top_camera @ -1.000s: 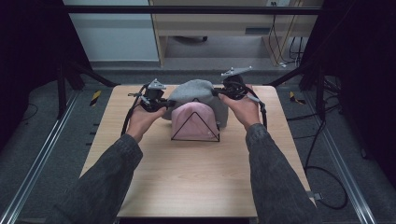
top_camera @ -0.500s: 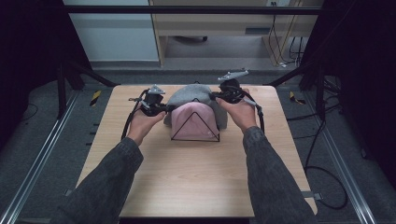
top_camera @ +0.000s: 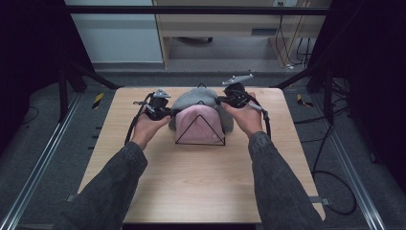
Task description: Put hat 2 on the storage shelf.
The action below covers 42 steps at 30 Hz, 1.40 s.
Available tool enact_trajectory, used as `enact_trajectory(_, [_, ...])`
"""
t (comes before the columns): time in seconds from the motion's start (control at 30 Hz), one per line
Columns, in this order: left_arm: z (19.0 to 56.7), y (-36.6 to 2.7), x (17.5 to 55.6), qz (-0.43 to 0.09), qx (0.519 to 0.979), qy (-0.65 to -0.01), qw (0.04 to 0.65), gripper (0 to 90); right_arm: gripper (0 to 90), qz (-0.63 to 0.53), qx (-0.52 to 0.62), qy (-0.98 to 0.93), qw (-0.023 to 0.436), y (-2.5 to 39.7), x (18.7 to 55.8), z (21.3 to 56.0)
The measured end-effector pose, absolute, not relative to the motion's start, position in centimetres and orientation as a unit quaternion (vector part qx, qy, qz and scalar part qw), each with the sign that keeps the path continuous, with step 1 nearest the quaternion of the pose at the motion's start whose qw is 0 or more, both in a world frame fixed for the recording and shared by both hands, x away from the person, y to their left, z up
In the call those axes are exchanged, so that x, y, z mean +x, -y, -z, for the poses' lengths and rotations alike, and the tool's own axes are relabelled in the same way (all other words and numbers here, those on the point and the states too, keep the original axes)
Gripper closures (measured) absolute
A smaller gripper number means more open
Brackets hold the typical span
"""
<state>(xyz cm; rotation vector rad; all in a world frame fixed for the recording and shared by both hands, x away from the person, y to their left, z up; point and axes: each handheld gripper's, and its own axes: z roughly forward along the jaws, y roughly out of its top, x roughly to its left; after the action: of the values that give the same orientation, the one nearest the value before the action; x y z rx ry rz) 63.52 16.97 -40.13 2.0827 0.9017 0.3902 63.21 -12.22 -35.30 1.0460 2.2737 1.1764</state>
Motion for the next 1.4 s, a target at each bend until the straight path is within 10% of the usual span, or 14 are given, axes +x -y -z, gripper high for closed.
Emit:
enact_trajectory(0.5, [40.9, -16.9, 63.5, -0.158, 0.823, -0.364, 0.406, 74.6, 76.1, -0.417, 0.385, -0.803, 0.182, 12.7, 63.3, 36.1])
enact_trajectory(0.7, [40.3, -18.0, 62.0, -0.181, 0.809, -0.389, 0.401, 50.7, 46.1, -0.419, 0.414, -0.778, 0.218, 13.0, 61.7, 35.4])
enact_trajectory(1.4, [35.6, -20.1, 54.4, -0.211, 0.789, -0.372, 0.441, 16.5, 17.8, -0.462, 0.413, -0.738, 0.265, 12.4, 53.9, 30.6])
